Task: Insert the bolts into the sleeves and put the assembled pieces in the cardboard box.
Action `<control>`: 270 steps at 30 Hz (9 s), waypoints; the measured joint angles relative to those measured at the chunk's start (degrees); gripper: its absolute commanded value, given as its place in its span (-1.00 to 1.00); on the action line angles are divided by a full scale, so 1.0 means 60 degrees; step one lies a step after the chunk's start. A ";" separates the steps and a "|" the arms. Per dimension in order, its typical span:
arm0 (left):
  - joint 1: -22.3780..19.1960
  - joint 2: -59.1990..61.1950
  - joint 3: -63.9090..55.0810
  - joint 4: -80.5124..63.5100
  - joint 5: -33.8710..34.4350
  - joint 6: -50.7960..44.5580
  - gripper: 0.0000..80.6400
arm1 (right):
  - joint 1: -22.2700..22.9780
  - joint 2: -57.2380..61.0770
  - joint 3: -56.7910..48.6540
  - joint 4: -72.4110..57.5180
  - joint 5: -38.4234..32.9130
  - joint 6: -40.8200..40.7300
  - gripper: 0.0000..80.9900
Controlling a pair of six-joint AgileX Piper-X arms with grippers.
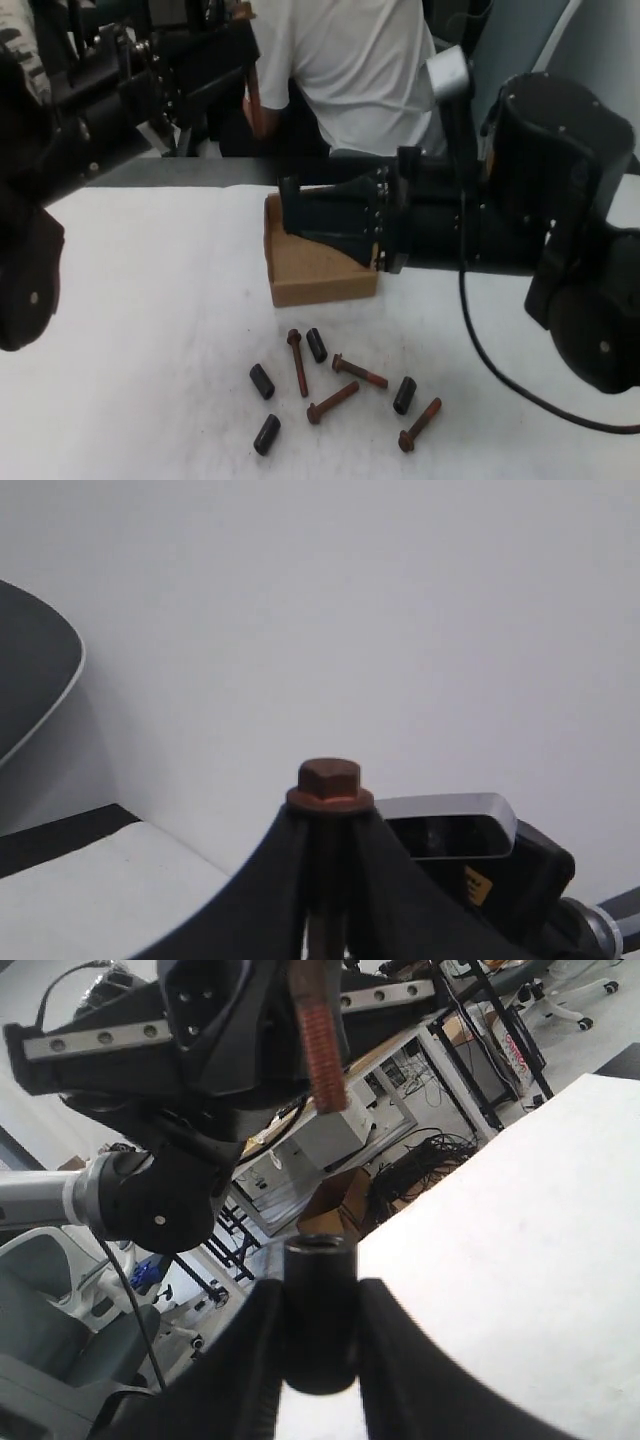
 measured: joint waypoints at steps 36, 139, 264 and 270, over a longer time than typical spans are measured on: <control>-0.0519 0.0000 0.0000 0.1185 0.0114 0.0758 -0.99 | -0.0191 0.0757 0.0021 -0.2315 -0.0038 0.0859 -0.98; 0.0803 -0.0027 -0.0056 1.4411 -0.4175 0.8544 0.39 | -0.1930 0.4807 -0.4857 0.6391 0.2257 -0.5354 -0.98; -0.3274 0.2480 -0.1771 1.6686 -0.7230 1.0216 0.23 | -0.1719 0.0517 -0.4037 1.3852 0.1516 -0.7169 -0.10; -0.3274 0.2974 -0.1793 1.6735 -0.7295 1.0182 0.23 | -0.1719 0.0517 -0.4037 1.3852 0.1459 -0.7169 -0.10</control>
